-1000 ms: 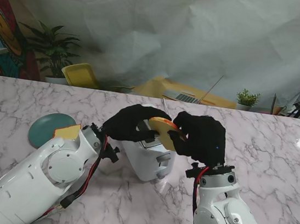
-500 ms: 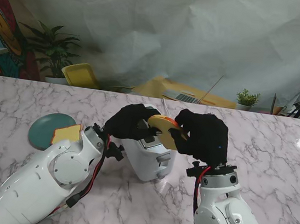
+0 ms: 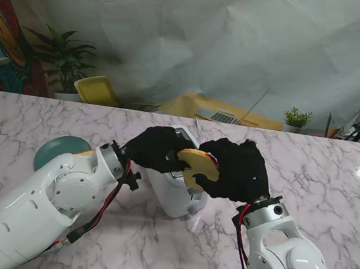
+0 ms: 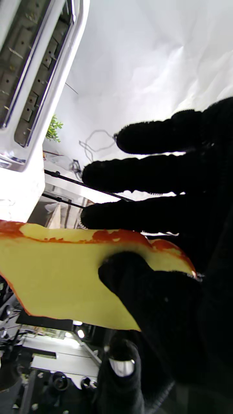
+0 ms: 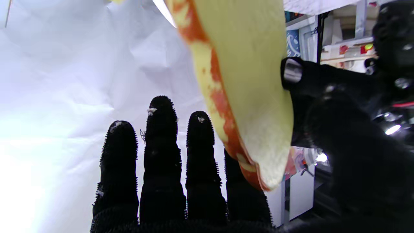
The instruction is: Toast the toast slices
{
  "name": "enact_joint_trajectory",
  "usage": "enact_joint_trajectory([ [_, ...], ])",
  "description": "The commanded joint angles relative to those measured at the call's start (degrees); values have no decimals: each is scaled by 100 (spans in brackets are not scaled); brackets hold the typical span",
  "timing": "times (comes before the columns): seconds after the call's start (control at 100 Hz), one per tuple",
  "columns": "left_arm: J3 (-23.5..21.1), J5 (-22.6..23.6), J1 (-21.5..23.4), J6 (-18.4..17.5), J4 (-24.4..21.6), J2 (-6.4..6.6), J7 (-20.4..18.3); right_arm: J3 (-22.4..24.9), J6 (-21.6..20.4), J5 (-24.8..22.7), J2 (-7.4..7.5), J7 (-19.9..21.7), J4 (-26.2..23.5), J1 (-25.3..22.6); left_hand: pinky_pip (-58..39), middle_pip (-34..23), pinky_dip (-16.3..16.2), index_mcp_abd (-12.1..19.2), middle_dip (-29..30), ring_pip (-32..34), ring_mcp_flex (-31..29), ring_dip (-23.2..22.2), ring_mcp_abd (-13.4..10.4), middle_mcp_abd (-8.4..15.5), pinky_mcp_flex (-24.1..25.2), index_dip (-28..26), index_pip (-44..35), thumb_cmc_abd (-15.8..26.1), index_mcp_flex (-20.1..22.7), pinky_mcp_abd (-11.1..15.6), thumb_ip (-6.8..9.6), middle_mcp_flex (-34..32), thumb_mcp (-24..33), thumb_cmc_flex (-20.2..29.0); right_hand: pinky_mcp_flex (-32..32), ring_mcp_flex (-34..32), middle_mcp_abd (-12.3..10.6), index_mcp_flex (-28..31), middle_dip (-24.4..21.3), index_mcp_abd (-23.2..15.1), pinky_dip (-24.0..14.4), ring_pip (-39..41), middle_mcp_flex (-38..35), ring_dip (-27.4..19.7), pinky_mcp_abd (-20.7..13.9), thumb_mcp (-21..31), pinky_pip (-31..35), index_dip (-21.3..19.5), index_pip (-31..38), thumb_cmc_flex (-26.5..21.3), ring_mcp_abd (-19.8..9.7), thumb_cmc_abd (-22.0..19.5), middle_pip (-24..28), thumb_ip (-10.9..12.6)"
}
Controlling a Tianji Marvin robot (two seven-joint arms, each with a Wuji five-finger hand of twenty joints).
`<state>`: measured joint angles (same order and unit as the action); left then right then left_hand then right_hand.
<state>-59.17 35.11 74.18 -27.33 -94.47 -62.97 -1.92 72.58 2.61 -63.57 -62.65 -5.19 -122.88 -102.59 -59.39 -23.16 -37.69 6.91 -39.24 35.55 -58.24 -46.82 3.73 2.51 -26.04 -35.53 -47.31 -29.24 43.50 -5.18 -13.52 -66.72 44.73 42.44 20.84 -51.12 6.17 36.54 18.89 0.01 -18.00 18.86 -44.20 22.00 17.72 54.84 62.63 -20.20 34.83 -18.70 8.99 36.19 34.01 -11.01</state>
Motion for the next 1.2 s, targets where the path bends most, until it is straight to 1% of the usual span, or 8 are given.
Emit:
enact_joint_trajectory([
  [0.0,19,35,-91,54,-66,38,-141,76,-129,-123,62,110,-164,4,-154,-101,-95,430,-71,120,-161,-100,-183,144,-26,-353,-492,181,461,198,-111,-234,304,130,-125,113,66,-172,-60,137,-31,-155,246,-73,148,-81,-105,36,-144,196,105,-53,-151,75],
  [0.19,55,108,-165,141,-109,80,-321,201,-338,-539,147,898,-603,91,-160,-84,-112,356,-46,110,-172,-113,-157,98,-31,-356,-450,205,464,168,-83,-236,226,196,111,-128,36,49,-60,123,-101,37,-19,-65,79,-113,13,-35,-63,136,-77,0,-87,85],
  [0.5,91,169,-179,255,-187,95,-398,-169,-180,-809,200,1754,-758,650,-180,-86,-145,250,6,106,-194,-115,-113,45,-44,-348,-396,234,483,106,-36,-244,101,265,946,-1531,-198,971,152,-206,-311,1048,-1398,544,-195,552,544,-407,743,-351,-604,312,556,177],
  [0.61,86,179,-156,247,-203,100,-400,-287,-158,-878,209,1839,-633,840,-183,-97,-155,242,17,110,-191,-116,-101,20,-33,-347,-384,243,491,91,-20,-245,69,289,1230,-2022,-307,1061,319,-490,-304,1422,-1892,858,-292,516,769,616,1701,-723,-777,487,759,-557],
  [0.77,55,201,-111,255,-240,107,-418,-384,-84,-840,204,1802,-486,986,-189,-105,-164,220,29,122,-199,-117,-97,11,-42,-348,-371,247,489,79,-6,-240,33,314,1687,-2436,-406,1249,470,-833,-314,2284,-2571,1235,-460,604,1043,1116,2612,-1295,-985,760,1007,-649],
  [0.89,32,189,-73,310,-278,101,-399,-387,-54,-779,201,1776,-408,1022,-195,-108,-172,195,40,123,-193,-114,-89,-2,-34,-348,-361,264,489,58,0,-236,2,325,1963,-2465,-429,1511,591,-923,-304,3166,-2913,1441,-585,701,1188,1150,2764,-1532,-1113,795,1218,-618],
  [1.03,62,151,-97,347,-274,98,-421,-392,16,-696,200,1833,-397,1057,-178,-110,-172,161,50,116,-172,-109,-94,-17,-6,-349,-337,304,458,57,13,-209,-57,355,2255,-2463,-192,1738,912,-788,-278,4199,-3051,1737,-658,806,1297,1039,2896,-1744,-1163,701,1502,-631],
  [1.19,127,179,-165,523,-238,70,-348,-399,158,-532,212,2175,-435,1152,2,-34,-157,43,105,-44,79,-53,-84,-72,182,-265,-195,595,273,48,339,64,-1055,832,2383,-2447,-105,1873,1454,-961,-266,4822,-3151,2084,-596,1581,1317,401,2957,-1701,-1159,836,1484,-814],
])
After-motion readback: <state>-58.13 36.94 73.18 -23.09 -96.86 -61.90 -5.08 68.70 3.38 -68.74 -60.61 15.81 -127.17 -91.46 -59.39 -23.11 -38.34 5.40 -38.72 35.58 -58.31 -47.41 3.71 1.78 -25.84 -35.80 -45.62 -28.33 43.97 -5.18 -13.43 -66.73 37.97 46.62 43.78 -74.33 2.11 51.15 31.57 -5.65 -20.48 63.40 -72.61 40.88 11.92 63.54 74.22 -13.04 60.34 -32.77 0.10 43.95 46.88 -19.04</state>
